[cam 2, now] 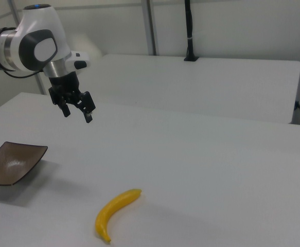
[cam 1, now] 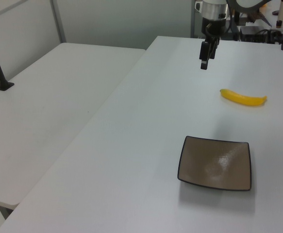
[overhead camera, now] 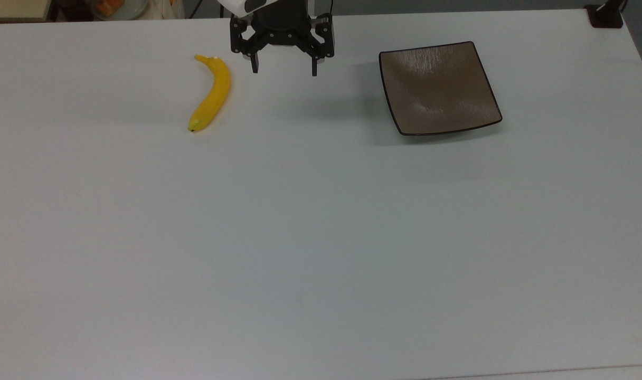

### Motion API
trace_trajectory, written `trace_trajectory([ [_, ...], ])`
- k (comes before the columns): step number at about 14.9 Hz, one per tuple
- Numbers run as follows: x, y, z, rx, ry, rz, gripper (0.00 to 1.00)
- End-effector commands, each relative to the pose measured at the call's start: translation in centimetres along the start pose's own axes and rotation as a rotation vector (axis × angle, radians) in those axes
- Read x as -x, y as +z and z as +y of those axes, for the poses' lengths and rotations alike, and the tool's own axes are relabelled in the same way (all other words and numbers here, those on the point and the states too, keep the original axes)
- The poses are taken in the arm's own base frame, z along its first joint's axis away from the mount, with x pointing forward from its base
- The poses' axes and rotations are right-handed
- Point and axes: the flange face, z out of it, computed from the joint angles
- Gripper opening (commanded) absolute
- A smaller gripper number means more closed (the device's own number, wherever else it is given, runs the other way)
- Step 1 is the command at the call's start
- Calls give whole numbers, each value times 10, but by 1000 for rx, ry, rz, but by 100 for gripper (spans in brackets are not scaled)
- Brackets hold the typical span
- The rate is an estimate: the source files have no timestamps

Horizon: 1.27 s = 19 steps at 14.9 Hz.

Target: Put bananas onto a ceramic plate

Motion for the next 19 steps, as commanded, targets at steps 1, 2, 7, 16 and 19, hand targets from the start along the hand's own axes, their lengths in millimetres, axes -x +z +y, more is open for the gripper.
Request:
trace_trajectory([
  [1,3,0,6,10,4,-23,100],
  [2,3,-1,6,9,4,-22,100],
  [7,3,0,6,10,4,-26,100],
  [16,7,10,8,14,5,-44,100],
  [19,7,10,8,15,0,-49,100],
])
